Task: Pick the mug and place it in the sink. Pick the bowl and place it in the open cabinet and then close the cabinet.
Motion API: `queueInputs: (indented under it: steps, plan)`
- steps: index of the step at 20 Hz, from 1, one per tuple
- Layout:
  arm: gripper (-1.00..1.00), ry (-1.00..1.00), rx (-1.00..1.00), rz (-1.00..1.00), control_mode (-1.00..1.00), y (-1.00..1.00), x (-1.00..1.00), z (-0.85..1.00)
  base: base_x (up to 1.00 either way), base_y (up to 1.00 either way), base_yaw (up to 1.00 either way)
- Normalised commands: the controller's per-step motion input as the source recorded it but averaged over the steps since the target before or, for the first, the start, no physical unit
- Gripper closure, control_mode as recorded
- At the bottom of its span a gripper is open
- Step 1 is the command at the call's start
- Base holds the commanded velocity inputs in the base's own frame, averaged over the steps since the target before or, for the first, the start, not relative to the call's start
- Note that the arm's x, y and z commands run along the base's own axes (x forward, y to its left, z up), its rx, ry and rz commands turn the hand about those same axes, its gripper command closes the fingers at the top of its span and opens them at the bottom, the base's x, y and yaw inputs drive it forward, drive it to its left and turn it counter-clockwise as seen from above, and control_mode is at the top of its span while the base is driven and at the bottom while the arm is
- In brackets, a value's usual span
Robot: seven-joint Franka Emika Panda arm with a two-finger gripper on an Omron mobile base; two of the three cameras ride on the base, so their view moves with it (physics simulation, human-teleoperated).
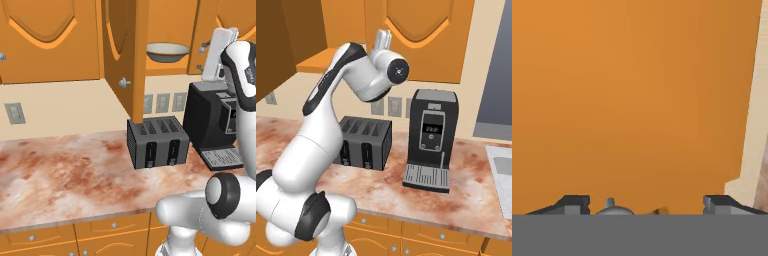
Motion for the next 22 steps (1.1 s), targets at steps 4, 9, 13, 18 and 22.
queueInputs:
  steps: [4,9,13,18,22]
  plan:
    - [-1.0,-0.07,0.09,-0.03,-1.0,-0.03,-0.6,-0.25,0.0,0.0,0.0]
    - [-1.0,-0.08,0.05,-0.04,-1.0,-0.03,-0.59,0.65,0.0,0.0,0.0]
    - [-1.0,0.02,0.04,-0.02,-1.0,0.0,-0.2,0.65,0.0,0.0,0.0]
    - [-1.0,0.08,0.05,-0.04,-1.0,-0.01,-0.26,0.28,0.0,0.0,0.0]
    - [-1.0,0.08,0.08,-0.07,-1.0,-0.04,-0.97,-0.02,0.0,0.0,0.0]
